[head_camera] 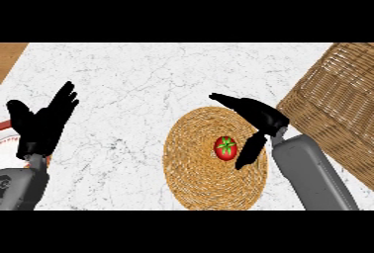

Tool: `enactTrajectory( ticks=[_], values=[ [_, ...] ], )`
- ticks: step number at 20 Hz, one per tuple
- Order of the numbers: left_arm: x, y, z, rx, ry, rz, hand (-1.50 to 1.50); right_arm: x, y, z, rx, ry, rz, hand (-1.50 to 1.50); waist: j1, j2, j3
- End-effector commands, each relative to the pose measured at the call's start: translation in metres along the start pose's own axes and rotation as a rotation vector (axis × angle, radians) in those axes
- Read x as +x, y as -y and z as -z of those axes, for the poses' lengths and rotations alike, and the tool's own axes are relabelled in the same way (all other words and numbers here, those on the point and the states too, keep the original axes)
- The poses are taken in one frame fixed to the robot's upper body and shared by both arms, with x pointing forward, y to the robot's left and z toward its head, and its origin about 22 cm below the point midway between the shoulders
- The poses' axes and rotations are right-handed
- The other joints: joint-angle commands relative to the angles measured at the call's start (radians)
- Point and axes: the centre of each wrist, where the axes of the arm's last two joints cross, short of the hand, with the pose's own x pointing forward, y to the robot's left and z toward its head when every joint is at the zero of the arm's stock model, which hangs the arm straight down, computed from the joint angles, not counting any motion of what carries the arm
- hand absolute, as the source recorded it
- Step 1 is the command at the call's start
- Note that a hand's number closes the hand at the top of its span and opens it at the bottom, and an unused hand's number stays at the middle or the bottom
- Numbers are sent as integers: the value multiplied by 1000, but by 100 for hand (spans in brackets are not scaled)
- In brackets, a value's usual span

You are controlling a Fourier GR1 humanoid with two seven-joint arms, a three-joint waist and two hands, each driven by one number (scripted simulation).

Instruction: Pick the tomato from the placemat and place it in the basket

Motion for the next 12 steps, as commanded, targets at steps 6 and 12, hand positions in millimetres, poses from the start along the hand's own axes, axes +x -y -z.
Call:
enactTrajectory(
  ticks=[6,12],
  values=[
    [-18,-4,-1,19,7,-14,0,-22,-6,-3,34,-18,-32,-150,-3,-1,0],
    [-9,-11,-12,-20,2,-15,0,-16,-17,3,37,22,15,-150,1,-1,0]
  ],
)
